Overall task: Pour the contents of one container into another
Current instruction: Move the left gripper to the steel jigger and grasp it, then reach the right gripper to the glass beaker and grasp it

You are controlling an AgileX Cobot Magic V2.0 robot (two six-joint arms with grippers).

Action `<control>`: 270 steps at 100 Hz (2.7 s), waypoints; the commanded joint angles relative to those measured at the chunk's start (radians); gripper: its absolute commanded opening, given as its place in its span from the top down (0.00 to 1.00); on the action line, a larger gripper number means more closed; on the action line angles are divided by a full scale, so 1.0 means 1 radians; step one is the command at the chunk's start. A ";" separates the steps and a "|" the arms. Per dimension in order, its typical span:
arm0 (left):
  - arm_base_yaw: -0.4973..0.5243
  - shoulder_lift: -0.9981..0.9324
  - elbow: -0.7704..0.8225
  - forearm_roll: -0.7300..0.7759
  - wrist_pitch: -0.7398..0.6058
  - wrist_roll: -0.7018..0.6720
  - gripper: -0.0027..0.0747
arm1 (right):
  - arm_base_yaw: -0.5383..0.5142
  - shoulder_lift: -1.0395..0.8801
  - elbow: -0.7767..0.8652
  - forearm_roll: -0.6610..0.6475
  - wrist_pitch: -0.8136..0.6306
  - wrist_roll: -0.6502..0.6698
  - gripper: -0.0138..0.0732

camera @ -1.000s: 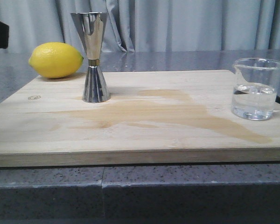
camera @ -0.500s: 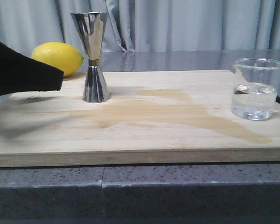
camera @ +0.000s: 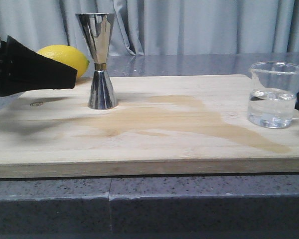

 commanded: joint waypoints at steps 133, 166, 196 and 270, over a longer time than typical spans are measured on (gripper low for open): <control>-0.175 0.198 -0.265 -0.072 0.111 0.030 0.77 | 0.075 0.101 -0.027 -0.051 -0.220 -0.011 0.34; -0.175 0.198 -0.265 -0.072 0.202 0.030 0.99 | 0.100 0.103 -0.027 -0.062 -0.246 -0.011 0.34; -0.175 0.185 -0.265 -0.072 0.226 0.022 0.99 | 0.100 0.220 -0.029 -0.087 -0.382 -0.011 0.34; -0.175 0.172 -0.265 -0.067 0.265 0.022 0.99 | 0.100 0.399 -0.029 -0.119 -0.615 -0.011 0.47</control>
